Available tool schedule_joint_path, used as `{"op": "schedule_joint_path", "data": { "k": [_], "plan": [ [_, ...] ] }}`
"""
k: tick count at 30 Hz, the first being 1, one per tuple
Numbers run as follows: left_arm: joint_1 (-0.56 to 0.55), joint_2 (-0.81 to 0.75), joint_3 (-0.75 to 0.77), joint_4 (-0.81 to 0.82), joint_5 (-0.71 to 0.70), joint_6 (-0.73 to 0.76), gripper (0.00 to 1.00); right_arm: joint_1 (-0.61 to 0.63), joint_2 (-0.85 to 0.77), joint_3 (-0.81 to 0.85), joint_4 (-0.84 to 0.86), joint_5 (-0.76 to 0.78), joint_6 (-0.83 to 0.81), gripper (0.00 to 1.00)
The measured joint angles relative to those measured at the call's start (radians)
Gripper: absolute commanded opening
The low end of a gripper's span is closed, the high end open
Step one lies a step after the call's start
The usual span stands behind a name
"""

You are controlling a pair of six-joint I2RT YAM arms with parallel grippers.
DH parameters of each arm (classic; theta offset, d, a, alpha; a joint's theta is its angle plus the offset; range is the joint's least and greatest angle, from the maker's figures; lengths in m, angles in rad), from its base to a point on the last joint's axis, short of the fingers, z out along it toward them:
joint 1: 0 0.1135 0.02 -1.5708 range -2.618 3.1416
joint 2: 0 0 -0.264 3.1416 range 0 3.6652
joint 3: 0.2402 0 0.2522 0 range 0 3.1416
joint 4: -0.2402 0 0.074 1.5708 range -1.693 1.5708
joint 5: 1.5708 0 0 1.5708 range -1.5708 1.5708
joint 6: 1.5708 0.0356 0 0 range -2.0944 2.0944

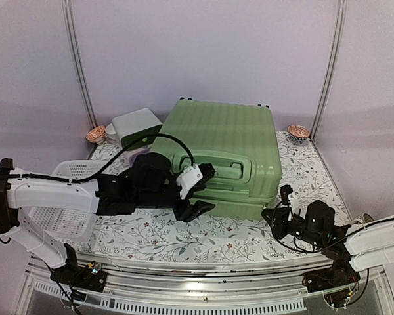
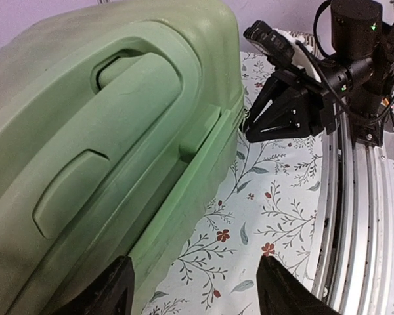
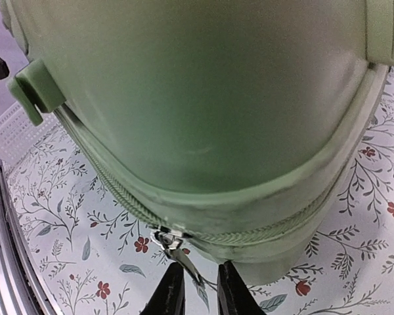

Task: Open, take out, and arrange the luggage
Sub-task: Pick up the zipper from the luggage, then unzip the zipper of the luggage.

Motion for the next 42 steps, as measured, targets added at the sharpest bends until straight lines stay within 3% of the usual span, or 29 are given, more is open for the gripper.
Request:
{"op": "schedule_joint_path", "data": {
  "k": [3, 14, 18, 33, 42],
  "plan": [
    [0.002, 0.005, 0.0, -0.002, -0.008, 0.013, 0.68, 0.001, -0.013, 0.005, 0.003, 0.002, -0.012, 0.04],
    [0.002, 0.018, 0.001, 0.0, -0.031, 0.079, 0.69, 0.007, -0.152, 0.024, -0.174, 0.008, -0.052, 0.02],
    [0.002, 0.04, 0.021, -0.005, -0.056, 0.106, 0.6, 0.011, -0.201, 0.024, -0.23, 0.032, -0.03, 0.01],
    [0.009, 0.121, 0.075, 0.013, -0.142, 0.179, 0.42, 0.013, -0.21, 0.048, -0.311, 0.196, 0.1, 0.01],
    [0.11, 0.014, -0.019, 0.014, -0.016, 0.135, 0.41, -0.035, -0.227, 0.054, -0.338, 0.24, 0.176, 0.01]
  ]
}}
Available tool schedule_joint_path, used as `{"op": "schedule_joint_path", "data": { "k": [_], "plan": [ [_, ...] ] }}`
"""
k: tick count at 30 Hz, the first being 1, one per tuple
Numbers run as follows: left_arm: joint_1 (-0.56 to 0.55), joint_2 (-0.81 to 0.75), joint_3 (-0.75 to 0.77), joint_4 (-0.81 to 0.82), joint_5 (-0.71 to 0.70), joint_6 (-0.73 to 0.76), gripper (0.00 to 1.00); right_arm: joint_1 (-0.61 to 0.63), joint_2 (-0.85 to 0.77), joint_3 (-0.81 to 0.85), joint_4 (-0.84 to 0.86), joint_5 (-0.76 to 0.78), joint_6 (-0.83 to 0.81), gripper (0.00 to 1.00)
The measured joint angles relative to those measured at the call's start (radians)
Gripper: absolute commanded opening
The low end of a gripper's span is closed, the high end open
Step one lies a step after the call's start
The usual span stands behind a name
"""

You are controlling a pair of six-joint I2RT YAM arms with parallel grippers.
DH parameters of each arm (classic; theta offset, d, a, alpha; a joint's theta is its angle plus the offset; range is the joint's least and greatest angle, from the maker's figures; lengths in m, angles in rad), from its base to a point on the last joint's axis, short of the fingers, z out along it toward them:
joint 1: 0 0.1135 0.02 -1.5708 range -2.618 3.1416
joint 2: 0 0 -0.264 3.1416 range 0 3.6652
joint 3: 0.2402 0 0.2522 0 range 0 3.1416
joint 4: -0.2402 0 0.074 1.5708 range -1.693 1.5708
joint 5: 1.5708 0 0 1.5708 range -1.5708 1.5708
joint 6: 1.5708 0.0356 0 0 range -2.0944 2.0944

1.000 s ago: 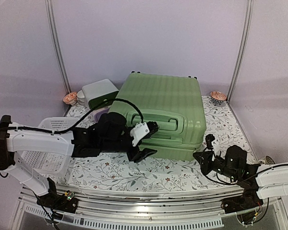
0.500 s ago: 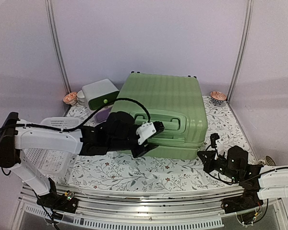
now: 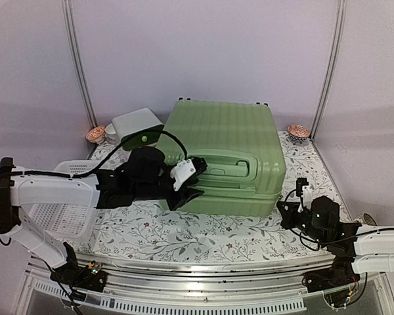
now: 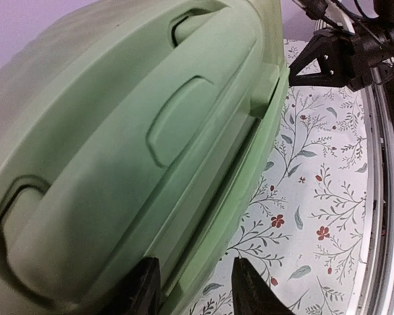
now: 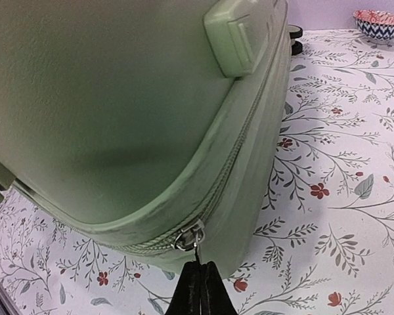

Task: Open, take out, and arrange the luggage
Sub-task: Unzip the zipper of the luggage.

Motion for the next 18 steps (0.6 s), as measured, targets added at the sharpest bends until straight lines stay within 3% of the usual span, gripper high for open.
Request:
{"op": "schedule_joint_path", "data": {
  "k": [13, 18],
  "plan": [
    [0.073, -0.069, -0.051, -0.014, 0.016, -0.066, 0.39, -0.296, 0.182, 0.12, 0.016, -0.222, -0.095, 0.02],
    [0.086, -0.081, -0.06, -0.019, 0.013, -0.089, 0.39, -0.343, 0.231, 0.163, 0.003, -0.273, -0.155, 0.03]
  ]
}}
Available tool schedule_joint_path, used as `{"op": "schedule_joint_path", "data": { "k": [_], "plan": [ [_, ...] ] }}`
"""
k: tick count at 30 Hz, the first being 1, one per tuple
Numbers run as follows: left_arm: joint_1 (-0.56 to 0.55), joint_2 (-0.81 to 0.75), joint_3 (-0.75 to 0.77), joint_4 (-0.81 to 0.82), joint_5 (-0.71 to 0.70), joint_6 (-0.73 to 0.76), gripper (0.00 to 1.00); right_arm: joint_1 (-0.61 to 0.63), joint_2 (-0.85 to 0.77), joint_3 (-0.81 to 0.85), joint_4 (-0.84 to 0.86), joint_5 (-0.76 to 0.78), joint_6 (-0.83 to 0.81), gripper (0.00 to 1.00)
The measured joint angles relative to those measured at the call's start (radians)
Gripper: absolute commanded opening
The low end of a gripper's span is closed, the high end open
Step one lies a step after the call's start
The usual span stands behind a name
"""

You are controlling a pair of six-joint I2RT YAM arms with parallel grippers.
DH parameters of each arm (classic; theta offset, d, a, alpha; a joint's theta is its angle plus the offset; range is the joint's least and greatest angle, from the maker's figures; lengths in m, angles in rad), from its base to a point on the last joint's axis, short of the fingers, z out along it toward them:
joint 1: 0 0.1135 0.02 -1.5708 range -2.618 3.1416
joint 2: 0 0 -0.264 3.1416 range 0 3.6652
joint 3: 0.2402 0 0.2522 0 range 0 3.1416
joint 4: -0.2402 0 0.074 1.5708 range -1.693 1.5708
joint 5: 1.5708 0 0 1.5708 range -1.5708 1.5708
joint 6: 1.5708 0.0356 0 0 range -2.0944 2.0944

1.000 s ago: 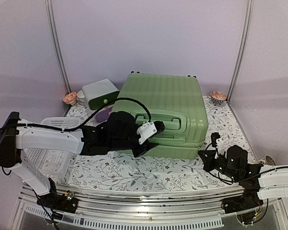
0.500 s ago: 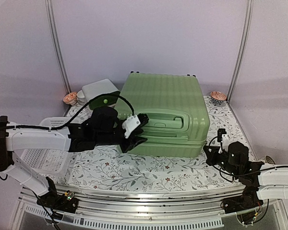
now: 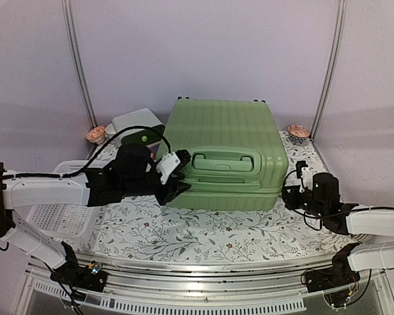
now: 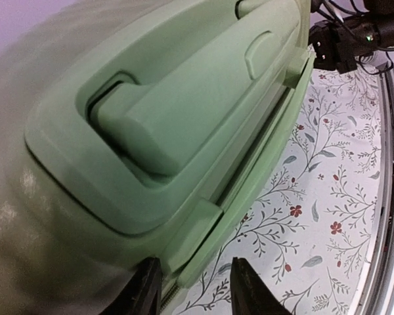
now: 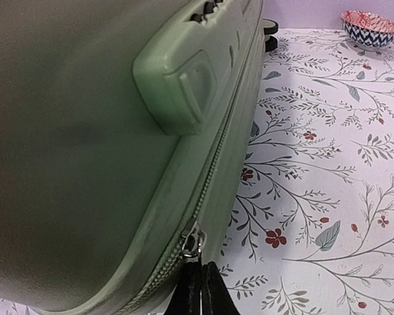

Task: Open, take out, and arrange the luggage
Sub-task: Unzip the zipper of the luggage, then adjust the luggage at the center of the board.

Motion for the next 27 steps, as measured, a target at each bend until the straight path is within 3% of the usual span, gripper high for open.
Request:
{"op": "schedule_joint_path", "data": {
  "k": [8, 11, 13, 16, 19, 23, 27],
  "plan": [
    [0.032, -0.05, -0.043, -0.101, -0.023, -0.061, 0.42, -0.058, 0.006, 0.019, -0.026, -0.061, -0.051, 0.12],
    [0.038, -0.097, -0.044, -0.112, -0.022, -0.09, 0.45, -0.072, 0.003, 0.039, -0.059, -0.068, -0.049, 0.2],
    [0.042, -0.137, -0.043, -0.111, -0.019, -0.113, 0.48, -0.079, -0.007, 0.052, -0.081, -0.067, -0.047, 0.31],
    [0.056, -0.178, -0.039, -0.113, -0.008, -0.15, 0.58, -0.092, -0.047, 0.068, -0.125, -0.049, -0.045, 0.47],
    [0.087, -0.197, -0.019, -0.137, 0.025, -0.203, 0.69, -0.114, -0.085, 0.09, -0.141, -0.024, -0.035, 0.55],
    [0.155, -0.24, -0.003, -0.167, 0.043, -0.299, 0.97, -0.146, -0.114, 0.165, -0.174, -0.023, -0.024, 0.65],
    [0.274, -0.285, -0.002, -0.177, 0.019, -0.399, 0.98, -0.212, -0.109, 0.253, -0.234, -0.087, -0.006, 0.71]
  ]
}}
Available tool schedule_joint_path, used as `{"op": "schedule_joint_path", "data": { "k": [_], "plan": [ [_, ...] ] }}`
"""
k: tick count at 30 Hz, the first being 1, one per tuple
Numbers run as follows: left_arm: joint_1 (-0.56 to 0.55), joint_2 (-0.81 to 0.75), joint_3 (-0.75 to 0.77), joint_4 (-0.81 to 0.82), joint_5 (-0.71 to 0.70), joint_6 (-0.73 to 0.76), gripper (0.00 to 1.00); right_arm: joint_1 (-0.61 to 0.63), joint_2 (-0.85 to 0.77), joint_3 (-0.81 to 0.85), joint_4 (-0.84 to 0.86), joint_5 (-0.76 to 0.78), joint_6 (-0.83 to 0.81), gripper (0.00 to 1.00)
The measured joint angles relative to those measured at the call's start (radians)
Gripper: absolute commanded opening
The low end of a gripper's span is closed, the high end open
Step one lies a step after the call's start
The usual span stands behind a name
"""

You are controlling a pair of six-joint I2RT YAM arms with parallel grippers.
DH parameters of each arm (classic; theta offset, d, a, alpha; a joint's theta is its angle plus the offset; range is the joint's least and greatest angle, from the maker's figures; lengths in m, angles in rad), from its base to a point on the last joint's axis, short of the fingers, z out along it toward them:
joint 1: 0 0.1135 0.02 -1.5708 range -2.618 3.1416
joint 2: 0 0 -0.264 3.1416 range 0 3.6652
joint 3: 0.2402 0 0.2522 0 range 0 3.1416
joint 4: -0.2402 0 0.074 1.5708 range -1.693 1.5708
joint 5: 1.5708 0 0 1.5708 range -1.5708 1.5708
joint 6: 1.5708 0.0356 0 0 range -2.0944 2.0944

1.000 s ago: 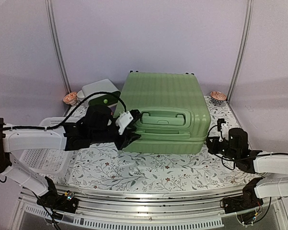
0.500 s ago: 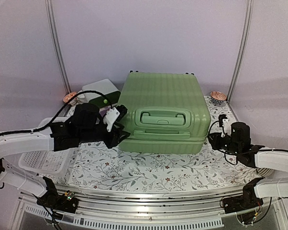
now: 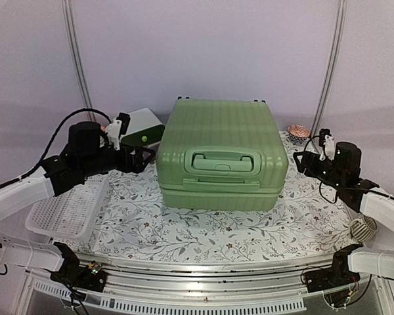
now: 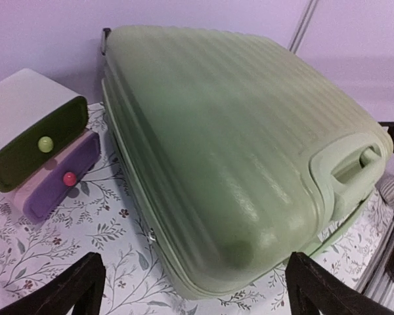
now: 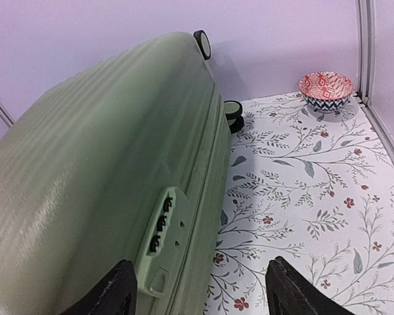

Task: Open, take out, and arrange the luggage
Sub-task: Adjust the luggage at the center of the board.

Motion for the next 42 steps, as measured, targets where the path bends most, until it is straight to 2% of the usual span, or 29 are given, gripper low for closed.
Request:
{"op": "schedule_joint_path", "data": {
  "k": [4, 7, 15, 24, 32, 36, 42],
  "plan": [
    [0.081, -0.035, 0.0, 0.009, 0.01, -0.069, 0.98, -0.082, 0.05, 0.088, -0.045, -0.148, 0.037, 0.76],
    [0.146, -0.019, 0.002, 0.037, 0.075, -0.11, 0.98, -0.099, 0.106, 0.158, -0.065, -0.272, 0.063, 0.78],
    [0.248, 0.161, 0.069, 0.122, 0.262, -0.173, 0.96, -0.099, 0.292, 0.411, -0.127, -0.587, 0.105, 0.82],
    [0.249, 0.414, 0.238, 0.196, 0.377, -0.193, 0.93, -0.061, 0.385, 0.472, -0.263, -0.6, 0.104, 0.83],
    [0.243, 0.617, 0.398, 0.209, 0.457, -0.195, 0.9, -0.042, 0.379, 0.46, -0.274, -0.594, 0.061, 0.82],
    [0.228, 0.698, 0.491, 0.203, 0.481, -0.19, 0.88, -0.039, 0.325, 0.406, -0.275, -0.591, 0.051, 0.82],
    [0.21, 0.818, 0.644, 0.188, 0.446, -0.16, 0.87, -0.017, 0.167, 0.318, -0.324, -0.59, 0.052, 0.81]
  ]
}}
